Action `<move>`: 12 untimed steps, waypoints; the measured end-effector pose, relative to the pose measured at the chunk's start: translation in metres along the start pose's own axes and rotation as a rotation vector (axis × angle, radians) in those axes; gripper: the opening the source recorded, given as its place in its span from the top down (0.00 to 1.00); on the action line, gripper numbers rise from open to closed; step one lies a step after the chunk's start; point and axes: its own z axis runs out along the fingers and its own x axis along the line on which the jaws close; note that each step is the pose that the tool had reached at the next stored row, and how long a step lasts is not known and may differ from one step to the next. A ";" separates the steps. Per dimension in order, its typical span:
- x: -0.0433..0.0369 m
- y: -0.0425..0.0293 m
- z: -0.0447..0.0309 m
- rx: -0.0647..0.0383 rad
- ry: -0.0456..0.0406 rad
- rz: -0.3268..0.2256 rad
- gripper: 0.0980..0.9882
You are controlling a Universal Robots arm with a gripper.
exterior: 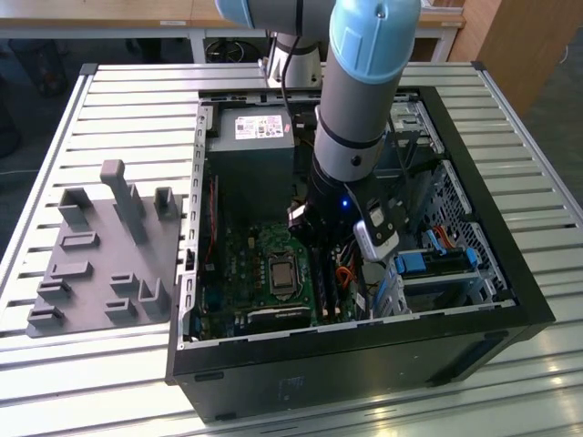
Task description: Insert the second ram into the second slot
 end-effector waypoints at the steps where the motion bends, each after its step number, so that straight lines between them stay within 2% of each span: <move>1: -0.0001 0.0000 0.0010 0.000 0.0000 0.000 0.97; 6: -0.0001 0.0003 -0.0010 -0.002 -0.0008 0.000 0.97; 12: 0.0003 0.0002 -0.0123 -0.001 -0.0005 0.000 0.97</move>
